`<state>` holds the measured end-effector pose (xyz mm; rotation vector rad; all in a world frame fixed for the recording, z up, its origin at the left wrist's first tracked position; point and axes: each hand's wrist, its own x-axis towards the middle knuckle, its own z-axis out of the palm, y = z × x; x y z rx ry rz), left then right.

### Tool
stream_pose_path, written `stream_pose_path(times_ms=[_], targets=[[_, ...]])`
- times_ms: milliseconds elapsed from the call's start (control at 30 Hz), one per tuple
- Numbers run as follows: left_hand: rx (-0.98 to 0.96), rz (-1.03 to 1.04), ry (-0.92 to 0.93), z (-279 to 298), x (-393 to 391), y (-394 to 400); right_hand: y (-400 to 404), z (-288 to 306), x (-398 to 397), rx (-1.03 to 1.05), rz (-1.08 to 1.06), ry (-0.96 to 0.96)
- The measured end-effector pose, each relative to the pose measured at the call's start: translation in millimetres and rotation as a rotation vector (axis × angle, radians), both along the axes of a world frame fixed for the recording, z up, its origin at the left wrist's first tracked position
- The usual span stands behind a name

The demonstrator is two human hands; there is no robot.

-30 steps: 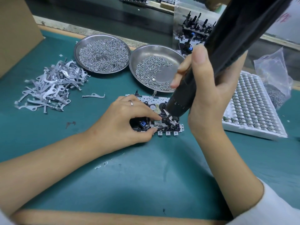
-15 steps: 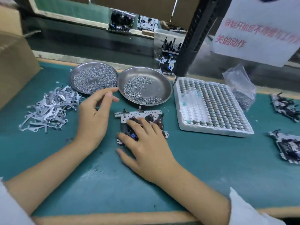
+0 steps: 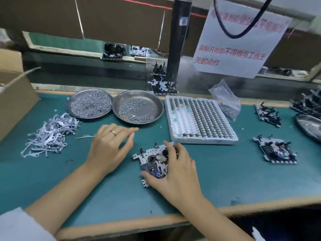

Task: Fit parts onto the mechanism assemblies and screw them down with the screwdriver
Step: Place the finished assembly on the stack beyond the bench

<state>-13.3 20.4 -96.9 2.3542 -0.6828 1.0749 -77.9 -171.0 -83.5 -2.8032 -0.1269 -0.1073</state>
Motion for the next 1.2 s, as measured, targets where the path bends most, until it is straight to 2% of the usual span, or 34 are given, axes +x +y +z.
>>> stream_pose_path(times_ms=[200, 333, 467, 633, 700, 867, 1034, 1134, 1200], targets=[[-0.007, 0.036, 0.008, -2, 1, 1, -8, -4, -9, -0.075, 0.033, -0.046], [0.000, 0.055, 0.015, -4, 2, 1, -27, -4, -19, -0.078, 0.024, -0.005], [0.006, 0.085, 0.017, -4, 2, -2, -42, -3, -29, -0.051, 0.020, -0.048], [0.003, 0.106, 0.024, -5, 2, -2, -100, 16, -31, 0.061, -0.120, -0.365], [-0.006, 0.110, 0.032, -5, 3, -3, -141, 30, -16, 0.046, -0.224, -0.420], [-0.011, 0.134, 0.039, -6, 5, -5, -248, 51, 38, -0.014, -0.525, -0.209], [-0.011, 0.160, 0.050, -9, 7, -4, -286, 33, 66, -0.108, -0.562, -0.006], [-0.007, 0.156, 0.059, -9, 8, -4, -263, 28, 70, -0.148, -0.600, -0.089], [-0.006, 0.148, 0.051, -8, 8, -4, -227, 24, 68, -0.095, -0.420, -0.288]])
